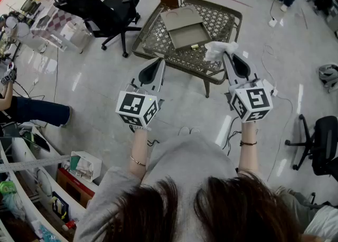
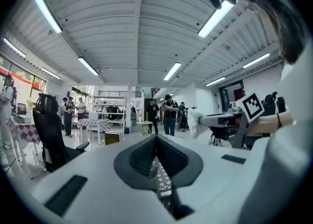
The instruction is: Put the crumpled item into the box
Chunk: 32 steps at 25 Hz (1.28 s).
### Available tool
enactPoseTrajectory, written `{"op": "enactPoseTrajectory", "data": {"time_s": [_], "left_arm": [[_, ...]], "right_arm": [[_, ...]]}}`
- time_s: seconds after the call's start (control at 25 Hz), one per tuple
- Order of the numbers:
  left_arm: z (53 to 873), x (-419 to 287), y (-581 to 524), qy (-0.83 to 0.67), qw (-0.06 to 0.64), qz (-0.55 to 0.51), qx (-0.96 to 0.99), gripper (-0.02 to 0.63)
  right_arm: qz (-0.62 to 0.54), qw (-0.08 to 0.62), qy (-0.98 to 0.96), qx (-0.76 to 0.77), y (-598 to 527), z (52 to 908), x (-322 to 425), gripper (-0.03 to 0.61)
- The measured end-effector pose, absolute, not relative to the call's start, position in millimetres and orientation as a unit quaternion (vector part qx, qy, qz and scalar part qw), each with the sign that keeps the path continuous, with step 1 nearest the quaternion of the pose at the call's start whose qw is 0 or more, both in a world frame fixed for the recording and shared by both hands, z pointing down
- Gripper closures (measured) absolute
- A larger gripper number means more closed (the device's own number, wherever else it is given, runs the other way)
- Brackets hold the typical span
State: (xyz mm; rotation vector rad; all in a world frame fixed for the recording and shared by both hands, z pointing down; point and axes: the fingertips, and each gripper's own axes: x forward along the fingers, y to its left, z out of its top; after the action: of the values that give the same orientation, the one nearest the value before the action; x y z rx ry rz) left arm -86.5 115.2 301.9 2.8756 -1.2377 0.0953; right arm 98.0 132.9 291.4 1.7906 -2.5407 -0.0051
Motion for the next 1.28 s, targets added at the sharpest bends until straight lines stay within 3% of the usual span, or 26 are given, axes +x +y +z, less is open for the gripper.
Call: {"op": "enactPoseTrajectory", "data": {"time_s": [1.28], "left_arm": [[321,-78,102,-0.422,0.039,0.033,0.905,0.597]], "right_arm": [[0.049,-0.001,-0.842,0.538,103,313,119,0.523]]}}
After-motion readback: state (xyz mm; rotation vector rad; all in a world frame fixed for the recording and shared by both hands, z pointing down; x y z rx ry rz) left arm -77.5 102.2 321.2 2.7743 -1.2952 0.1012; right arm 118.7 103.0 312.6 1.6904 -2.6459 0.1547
